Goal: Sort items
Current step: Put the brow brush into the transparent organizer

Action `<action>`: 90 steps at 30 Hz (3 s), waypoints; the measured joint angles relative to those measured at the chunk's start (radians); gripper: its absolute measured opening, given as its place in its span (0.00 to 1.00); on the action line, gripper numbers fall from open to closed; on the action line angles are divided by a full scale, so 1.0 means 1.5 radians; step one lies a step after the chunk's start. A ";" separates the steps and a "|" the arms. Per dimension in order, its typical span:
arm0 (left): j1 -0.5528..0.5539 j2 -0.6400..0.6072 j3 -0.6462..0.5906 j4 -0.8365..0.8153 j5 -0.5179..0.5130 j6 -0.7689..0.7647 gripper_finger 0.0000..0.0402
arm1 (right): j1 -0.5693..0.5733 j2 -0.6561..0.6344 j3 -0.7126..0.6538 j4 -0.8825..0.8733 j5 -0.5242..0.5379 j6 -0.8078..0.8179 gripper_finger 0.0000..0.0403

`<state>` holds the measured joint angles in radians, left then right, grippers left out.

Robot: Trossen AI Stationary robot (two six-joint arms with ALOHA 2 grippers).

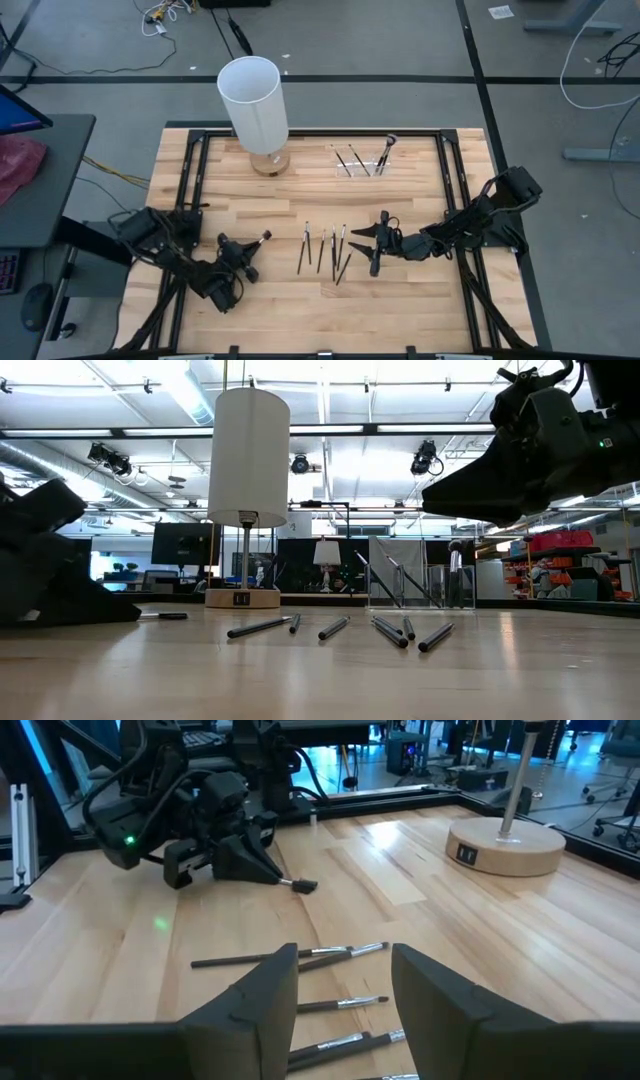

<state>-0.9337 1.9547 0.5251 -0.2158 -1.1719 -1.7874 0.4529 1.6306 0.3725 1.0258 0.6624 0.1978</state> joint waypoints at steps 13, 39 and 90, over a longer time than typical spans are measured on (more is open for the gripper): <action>0.004 -0.089 -0.003 0.012 0.058 0.043 0.05 | -0.001 0.000 0.000 0.003 0.000 -0.003 0.41; 0.107 -0.130 -0.001 0.360 0.016 0.429 0.05 | -0.015 0.000 0.000 0.001 -0.009 0.041 0.41; 0.388 -0.131 -0.001 0.883 0.627 0.808 0.06 | 0.006 0.045 0.245 -0.308 -0.118 -0.611 0.07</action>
<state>-0.3523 1.7584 0.5232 1.1088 -0.2310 -0.5758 0.4614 1.6982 0.7395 0.5636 0.4856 -0.7182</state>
